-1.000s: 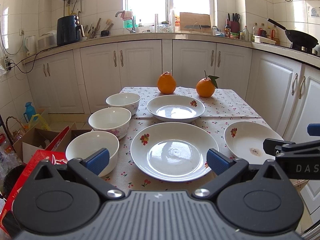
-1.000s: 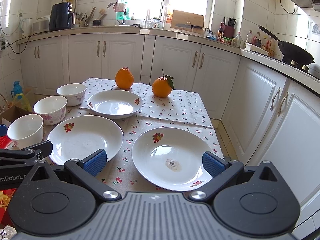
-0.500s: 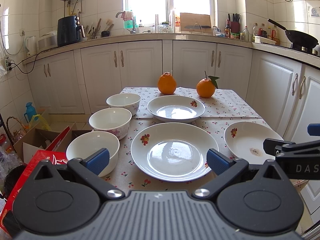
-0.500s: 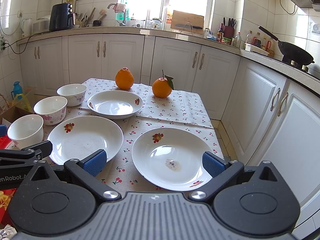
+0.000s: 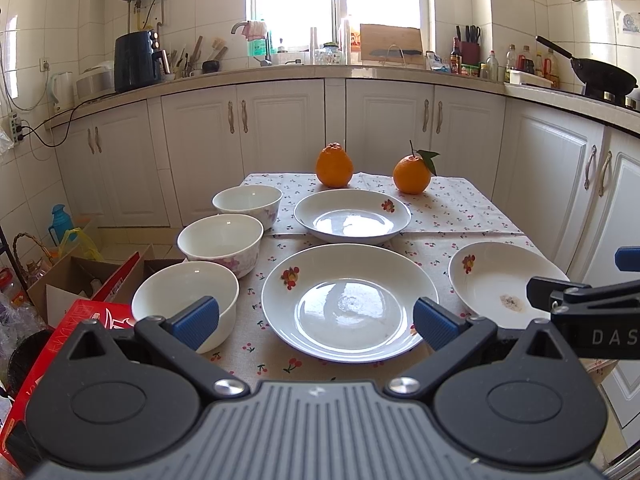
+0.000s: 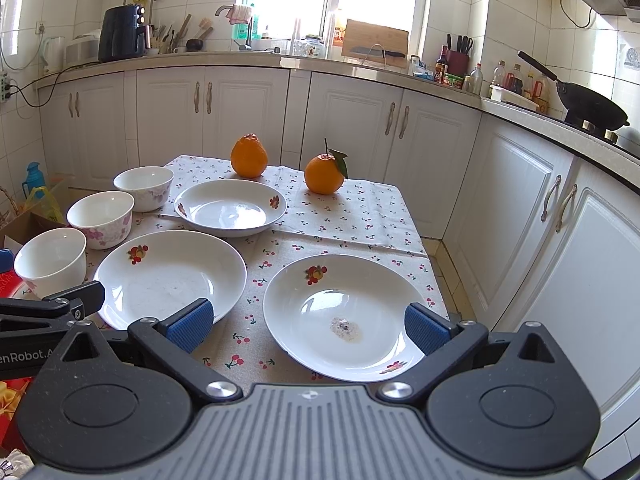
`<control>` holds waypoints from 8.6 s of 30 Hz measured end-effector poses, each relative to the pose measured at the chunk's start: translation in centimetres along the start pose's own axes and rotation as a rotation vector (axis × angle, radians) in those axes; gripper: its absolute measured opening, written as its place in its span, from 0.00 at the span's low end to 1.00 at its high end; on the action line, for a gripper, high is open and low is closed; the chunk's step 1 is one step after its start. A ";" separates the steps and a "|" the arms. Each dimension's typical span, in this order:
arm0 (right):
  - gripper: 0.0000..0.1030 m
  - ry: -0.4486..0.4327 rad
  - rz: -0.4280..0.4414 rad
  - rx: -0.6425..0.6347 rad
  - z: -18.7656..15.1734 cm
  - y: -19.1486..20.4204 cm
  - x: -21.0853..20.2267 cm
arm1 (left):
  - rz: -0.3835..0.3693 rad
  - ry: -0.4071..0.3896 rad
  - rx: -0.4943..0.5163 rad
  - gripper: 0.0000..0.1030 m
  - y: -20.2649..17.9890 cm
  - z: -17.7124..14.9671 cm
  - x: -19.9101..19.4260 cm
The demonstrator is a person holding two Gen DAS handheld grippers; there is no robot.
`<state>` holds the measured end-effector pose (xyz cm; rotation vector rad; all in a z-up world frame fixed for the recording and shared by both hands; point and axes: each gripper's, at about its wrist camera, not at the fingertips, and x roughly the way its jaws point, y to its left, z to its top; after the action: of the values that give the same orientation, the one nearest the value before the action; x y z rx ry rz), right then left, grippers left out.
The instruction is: Organize plates and bowls
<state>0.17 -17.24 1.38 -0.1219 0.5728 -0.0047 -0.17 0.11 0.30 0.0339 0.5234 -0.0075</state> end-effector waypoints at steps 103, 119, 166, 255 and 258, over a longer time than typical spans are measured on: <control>1.00 0.033 0.364 -0.097 -8.3 -11.3 12.2 | -0.598 0.511 0.496 0.87 -16.8 7.9 23.6; 1.00 0.067 0.392 -0.129 -7.8 -11.3 12.7 | -0.662 0.653 0.516 0.65 -17.9 8.0 26.1; 1.00 0.129 0.390 -0.209 -2.0 -14.0 18.2 | -0.687 0.550 0.503 0.65 -19.8 13.0 30.0; 1.00 0.064 0.441 -0.176 -1.8 -4.4 10.3 | -0.237 0.153 0.216 0.87 0.5 -3.2 8.1; 1.00 0.074 0.458 -0.184 -1.6 -4.0 10.8 | -0.228 0.157 0.211 0.87 0.5 -3.6 8.9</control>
<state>8.50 -21.79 -5.27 -0.1674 0.6649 0.4910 5.73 0.79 -7.26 0.1824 0.6796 -0.2852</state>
